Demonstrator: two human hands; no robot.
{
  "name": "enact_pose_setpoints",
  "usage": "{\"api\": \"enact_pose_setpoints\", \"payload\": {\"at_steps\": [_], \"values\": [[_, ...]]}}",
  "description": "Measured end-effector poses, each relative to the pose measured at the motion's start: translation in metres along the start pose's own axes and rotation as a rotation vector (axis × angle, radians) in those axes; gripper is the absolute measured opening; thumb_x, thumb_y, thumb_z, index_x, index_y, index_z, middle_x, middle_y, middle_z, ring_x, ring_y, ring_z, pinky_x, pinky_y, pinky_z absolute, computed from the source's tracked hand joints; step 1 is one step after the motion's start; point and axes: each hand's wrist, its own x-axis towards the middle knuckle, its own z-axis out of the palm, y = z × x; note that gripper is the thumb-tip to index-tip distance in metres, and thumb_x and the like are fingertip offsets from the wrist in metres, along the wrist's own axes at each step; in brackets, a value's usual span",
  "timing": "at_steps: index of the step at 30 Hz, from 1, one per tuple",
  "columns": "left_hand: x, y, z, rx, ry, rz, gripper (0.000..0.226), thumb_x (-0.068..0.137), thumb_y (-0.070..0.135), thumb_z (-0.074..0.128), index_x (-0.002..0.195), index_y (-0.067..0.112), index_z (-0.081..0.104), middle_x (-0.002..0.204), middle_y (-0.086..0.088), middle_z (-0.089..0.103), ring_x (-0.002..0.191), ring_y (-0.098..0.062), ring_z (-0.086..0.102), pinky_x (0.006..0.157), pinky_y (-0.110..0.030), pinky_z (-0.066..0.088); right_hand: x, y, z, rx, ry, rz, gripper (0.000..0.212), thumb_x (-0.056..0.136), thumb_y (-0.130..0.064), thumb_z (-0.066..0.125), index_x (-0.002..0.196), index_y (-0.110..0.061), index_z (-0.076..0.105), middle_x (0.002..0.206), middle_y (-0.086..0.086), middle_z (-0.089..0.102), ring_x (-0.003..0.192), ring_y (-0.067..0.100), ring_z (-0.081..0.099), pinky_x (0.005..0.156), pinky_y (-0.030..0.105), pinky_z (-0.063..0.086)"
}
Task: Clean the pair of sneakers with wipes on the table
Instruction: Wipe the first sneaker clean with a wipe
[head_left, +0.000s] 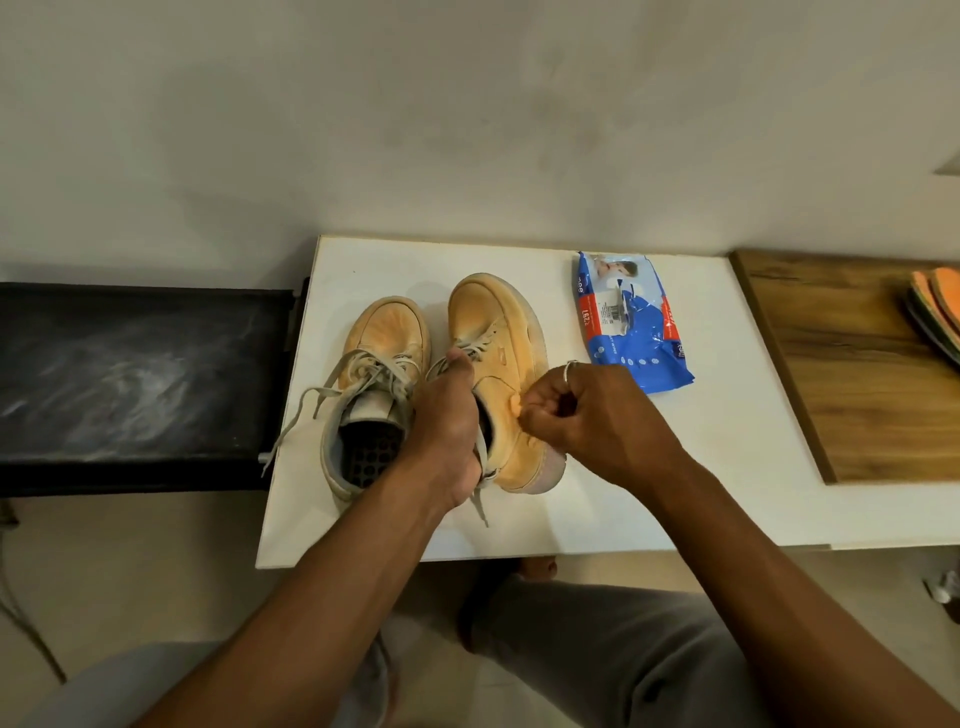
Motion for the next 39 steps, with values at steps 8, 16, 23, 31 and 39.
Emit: {"api": "enact_pose_setpoints", "payload": {"at_steps": [8,16,23,31,39], "values": [[0.003,-0.005,-0.006,0.081,-0.063,0.033,0.037,0.097,0.035,0.064,0.131,0.02,0.061,0.12,-0.006,0.07,0.113,-0.03,0.066,0.098,-0.055,0.053,-0.016,0.008,-0.002,-0.004,-0.082,0.084,0.019,0.087,-0.034,0.07,0.094,-0.016,0.072,0.086,-0.003,0.07,0.079,0.014,0.067,0.079,0.031,0.06],[0.011,-0.009,-0.006,0.155,-0.054,0.077,0.047,0.091,0.006,0.068,0.134,0.017,0.055,0.124,-0.007,0.066,0.114,-0.032,0.063,0.099,-0.057,0.052,-0.006,0.008,0.012,-0.007,0.079,0.051,0.023,0.089,-0.035,0.068,0.093,-0.013,0.071,0.084,0.001,0.069,0.076,0.014,0.065,0.075,0.033,0.059],[0.007,-0.011,-0.005,0.133,-0.055,0.091,0.029,0.102,0.018,0.058,0.131,0.016,0.061,0.118,-0.007,0.07,0.107,-0.026,0.067,0.09,-0.047,0.057,-0.005,0.004,0.002,-0.004,-0.053,-0.002,0.019,0.087,-0.032,0.068,0.091,-0.013,0.072,0.084,0.003,0.07,0.078,0.018,0.066,0.074,0.04,0.059],[0.012,-0.01,-0.007,0.151,-0.067,0.113,0.03,0.101,0.016,0.058,0.131,0.016,0.063,0.118,-0.006,0.072,0.105,-0.024,0.069,0.084,-0.04,0.058,0.013,-0.01,0.014,-0.109,0.098,-0.028,0.023,0.091,-0.033,0.065,0.089,-0.01,0.069,0.078,0.006,0.065,0.072,0.019,0.061,0.065,0.032,0.053],[0.013,-0.011,-0.006,0.172,-0.018,0.109,0.033,0.1,0.021,0.061,0.133,0.019,0.059,0.122,-0.003,0.068,0.11,-0.027,0.064,0.096,-0.048,0.054,0.0,0.005,0.002,-0.065,-0.057,-0.002,0.026,0.09,-0.036,0.066,0.097,-0.011,0.072,0.088,0.004,0.069,0.08,0.017,0.065,0.075,0.038,0.059]]}}
